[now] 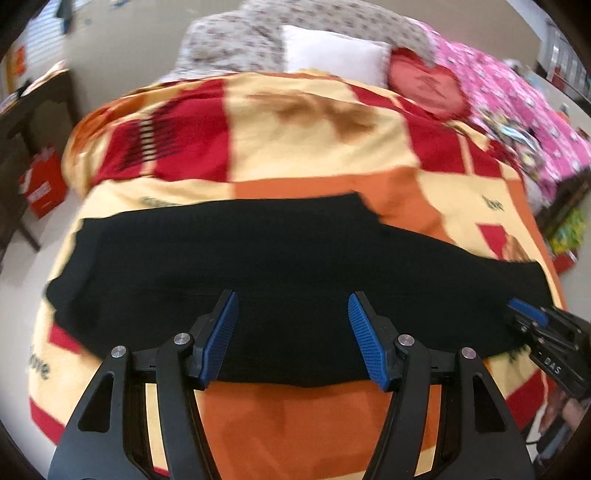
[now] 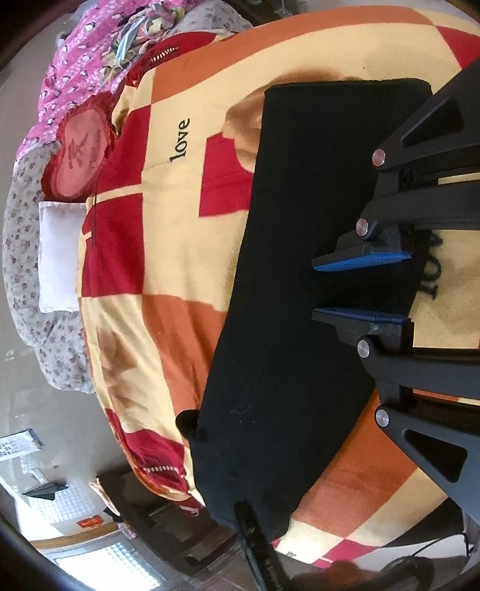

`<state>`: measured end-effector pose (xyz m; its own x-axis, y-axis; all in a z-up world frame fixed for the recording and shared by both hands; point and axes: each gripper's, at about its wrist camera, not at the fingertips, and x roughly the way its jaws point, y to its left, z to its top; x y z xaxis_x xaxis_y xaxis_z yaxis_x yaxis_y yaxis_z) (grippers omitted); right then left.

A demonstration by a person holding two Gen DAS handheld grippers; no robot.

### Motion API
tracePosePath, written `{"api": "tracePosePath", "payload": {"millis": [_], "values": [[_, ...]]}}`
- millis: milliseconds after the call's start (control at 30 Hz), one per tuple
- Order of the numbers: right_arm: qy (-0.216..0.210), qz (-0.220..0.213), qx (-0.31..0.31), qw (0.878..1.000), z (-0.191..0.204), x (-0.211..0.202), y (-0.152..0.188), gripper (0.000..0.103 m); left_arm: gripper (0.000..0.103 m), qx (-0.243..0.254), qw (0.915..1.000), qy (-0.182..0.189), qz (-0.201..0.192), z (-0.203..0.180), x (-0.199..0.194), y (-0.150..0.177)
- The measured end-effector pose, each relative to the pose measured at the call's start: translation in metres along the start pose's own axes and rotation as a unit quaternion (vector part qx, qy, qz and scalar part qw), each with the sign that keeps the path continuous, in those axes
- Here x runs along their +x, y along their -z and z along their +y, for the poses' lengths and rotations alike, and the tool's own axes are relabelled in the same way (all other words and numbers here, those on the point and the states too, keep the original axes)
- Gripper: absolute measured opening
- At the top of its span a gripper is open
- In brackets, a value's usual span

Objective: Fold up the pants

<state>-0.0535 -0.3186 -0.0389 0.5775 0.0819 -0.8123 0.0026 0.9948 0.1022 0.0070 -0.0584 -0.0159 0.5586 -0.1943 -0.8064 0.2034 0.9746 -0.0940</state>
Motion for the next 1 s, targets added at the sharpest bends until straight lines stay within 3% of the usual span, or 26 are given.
{"api": "tracePosePath", "payload": {"millis": [200,400,500,1000], "values": [[0.01,-0.016,0.04,0.999,-0.034,-0.021,0.009,0.02,0.062,0.046,0.9965,0.064,0.027,-0.051,0.016,-0.008],[0.047,-0.009,0.075,0.996,-0.072,-0.026,0.02,0.021,0.062,0.088,0.9914,0.091,0.035,-0.101,0.03,-0.017],[0.026,-0.013,0.092,0.995,-0.085,-0.027,0.023,0.021,0.062,0.108,0.9874,0.105,0.05,-0.124,0.042,-0.02],[-0.003,-0.035,0.127,0.991,-0.105,-0.054,0.035,0.027,0.062,0.172,0.9779,0.113,0.038,-0.187,0.05,-0.034]]}}
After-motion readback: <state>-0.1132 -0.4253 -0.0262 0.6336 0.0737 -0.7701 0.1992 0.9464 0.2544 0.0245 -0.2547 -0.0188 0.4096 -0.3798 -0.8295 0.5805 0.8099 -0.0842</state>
